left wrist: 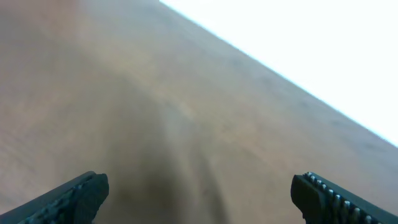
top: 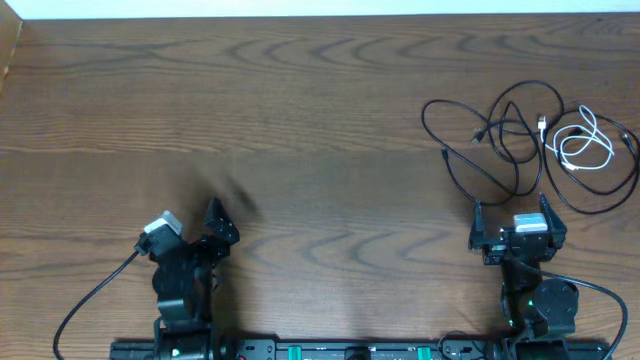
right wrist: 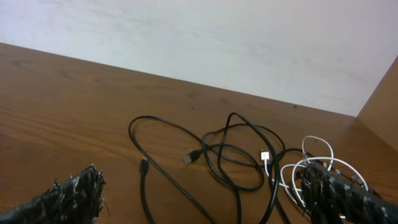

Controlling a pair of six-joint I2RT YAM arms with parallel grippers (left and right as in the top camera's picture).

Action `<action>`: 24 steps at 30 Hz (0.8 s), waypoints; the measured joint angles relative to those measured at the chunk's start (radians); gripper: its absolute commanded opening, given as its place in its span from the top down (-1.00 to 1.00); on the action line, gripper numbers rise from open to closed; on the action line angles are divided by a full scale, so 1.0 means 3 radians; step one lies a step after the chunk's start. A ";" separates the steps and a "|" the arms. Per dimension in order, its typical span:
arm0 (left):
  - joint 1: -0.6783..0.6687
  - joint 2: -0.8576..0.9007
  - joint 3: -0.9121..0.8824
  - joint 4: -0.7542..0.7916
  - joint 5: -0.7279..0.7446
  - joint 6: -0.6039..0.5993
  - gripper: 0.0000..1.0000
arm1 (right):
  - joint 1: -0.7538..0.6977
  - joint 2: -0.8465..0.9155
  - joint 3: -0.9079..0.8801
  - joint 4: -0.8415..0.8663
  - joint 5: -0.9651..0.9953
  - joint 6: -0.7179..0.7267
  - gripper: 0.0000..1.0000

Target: Untangle cables

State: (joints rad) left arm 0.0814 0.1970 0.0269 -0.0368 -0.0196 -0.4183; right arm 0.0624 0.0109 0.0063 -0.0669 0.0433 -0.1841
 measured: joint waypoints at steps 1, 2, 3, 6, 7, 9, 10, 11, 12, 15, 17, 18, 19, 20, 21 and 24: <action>0.0000 -0.0083 0.0000 -0.0003 0.0017 0.0051 -0.99 | 0.0000 0.0000 0.0000 -0.0001 -0.0001 0.0000 -0.98; 0.0000 -0.0164 0.0000 -0.0004 0.0033 0.0111 -0.99 | 0.0000 0.0000 0.0000 0.0000 0.0000 0.0000 -0.99; 0.0000 -0.0245 0.0000 -0.0006 0.0050 0.0182 -0.99 | 0.0000 0.0000 0.0000 -0.0001 -0.0001 0.0000 -0.99; 0.0000 -0.0440 0.0001 -0.0010 0.0072 0.0379 -0.99 | 0.0000 0.0000 0.0000 -0.0001 -0.0001 0.0001 -0.98; 0.0000 -0.0488 0.0001 -0.0011 0.0072 0.0449 -0.99 | 0.0000 0.0000 0.0000 -0.0001 -0.0001 0.0001 -0.99; 0.0000 -0.0563 0.0001 -0.0013 0.0074 0.0582 -0.99 | 0.0000 0.0000 0.0000 -0.0001 -0.0001 0.0000 -0.99; 0.0000 -0.0590 0.0001 -0.0013 0.0075 0.0660 -0.99 | 0.0000 0.0000 0.0000 -0.0001 -0.0001 0.0000 -0.99; 0.0000 -0.0608 0.0001 -0.0013 0.0075 0.0726 -0.99 | 0.0000 0.0000 0.0000 -0.0001 -0.0001 0.0000 -0.99; 0.0000 -0.0617 0.0001 -0.0013 0.0074 0.0805 -0.99 | 0.0000 0.0000 0.0000 -0.0001 -0.0001 0.0000 -0.99; 0.0000 -0.0621 0.0001 -0.0013 0.0074 0.1063 -0.99 | 0.0000 0.0000 0.0000 -0.0001 -0.0001 0.0000 -0.98; 0.0000 -0.0621 0.0001 -0.0013 0.0074 0.1222 -0.99 | 0.0000 0.0000 0.0000 -0.0001 -0.0001 0.0000 -0.99; 0.0000 -0.0621 0.0001 -0.0013 0.0072 0.1314 -0.99 | 0.0000 0.0000 0.0000 -0.0001 -0.0001 0.0000 -0.99; 0.0000 -0.0621 0.0001 -0.0013 0.0072 0.1399 -0.99 | 0.0000 0.0000 0.0000 -0.0001 -0.0001 0.0001 -0.99; 0.0000 -0.0621 0.0001 -0.0013 0.0072 0.1448 -0.99 | 0.0000 0.0000 0.0000 -0.0001 -0.0001 0.0000 -0.99; 0.0000 -0.0621 0.0001 -0.0014 0.0071 0.1511 -0.99 | 0.0000 0.0000 0.0000 -0.0001 -0.0001 0.0000 -0.98; 0.0000 -0.0621 0.0001 -0.0013 0.0071 0.1600 -0.99 | 0.0000 0.0000 0.0000 -0.0001 -0.0001 0.0000 -0.98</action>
State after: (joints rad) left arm 0.0814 0.0109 0.0273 -0.0406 0.0017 0.0616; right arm 0.0624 0.0109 0.0063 -0.0673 0.0429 -0.1841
